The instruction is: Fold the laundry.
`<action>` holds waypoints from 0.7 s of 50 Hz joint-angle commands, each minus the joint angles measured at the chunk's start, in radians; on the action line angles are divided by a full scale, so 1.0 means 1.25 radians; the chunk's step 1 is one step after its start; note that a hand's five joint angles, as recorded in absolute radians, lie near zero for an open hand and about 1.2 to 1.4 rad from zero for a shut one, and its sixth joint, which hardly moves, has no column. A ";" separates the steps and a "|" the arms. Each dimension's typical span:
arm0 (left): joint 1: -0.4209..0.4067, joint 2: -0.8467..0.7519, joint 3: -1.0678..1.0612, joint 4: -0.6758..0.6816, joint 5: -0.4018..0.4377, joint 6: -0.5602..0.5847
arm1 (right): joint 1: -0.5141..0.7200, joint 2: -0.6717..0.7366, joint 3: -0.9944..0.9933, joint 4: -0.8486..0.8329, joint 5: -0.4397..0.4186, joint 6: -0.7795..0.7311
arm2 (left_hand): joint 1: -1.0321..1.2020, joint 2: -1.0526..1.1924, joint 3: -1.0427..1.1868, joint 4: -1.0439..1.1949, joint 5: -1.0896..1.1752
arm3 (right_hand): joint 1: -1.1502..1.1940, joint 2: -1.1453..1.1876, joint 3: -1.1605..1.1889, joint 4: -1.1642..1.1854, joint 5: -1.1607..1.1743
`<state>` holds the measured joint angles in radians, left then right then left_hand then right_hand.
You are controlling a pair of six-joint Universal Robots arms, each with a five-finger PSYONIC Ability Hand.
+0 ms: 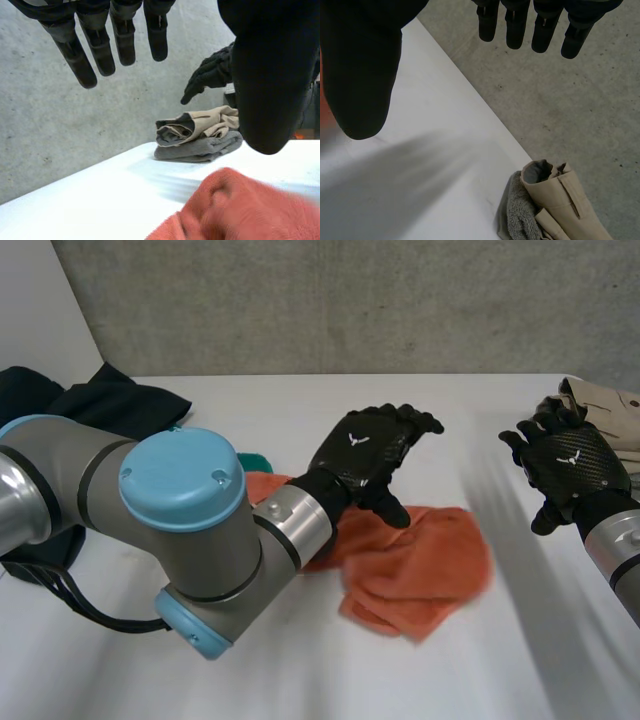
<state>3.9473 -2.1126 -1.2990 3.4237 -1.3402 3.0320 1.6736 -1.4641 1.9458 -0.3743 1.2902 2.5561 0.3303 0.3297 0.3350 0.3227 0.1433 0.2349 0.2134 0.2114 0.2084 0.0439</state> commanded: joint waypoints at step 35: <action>0.434 -0.049 -0.189 -0.022 0.000 0.436 | 0.277 0.174 -0.140 0.183 0.093 0.127 | 0.118 0.118 0.114 0.124 0.128 | -0.048 -0.031 -0.030 -0.027 -0.035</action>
<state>4.4830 -2.0624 -1.6248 3.3839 -1.3921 3.5861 1.9789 -1.3231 1.7675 -0.0563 1.3253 2.8037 0.3423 0.3374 0.3360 0.3281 0.1528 0.2349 0.2134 0.2114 0.2082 0.0439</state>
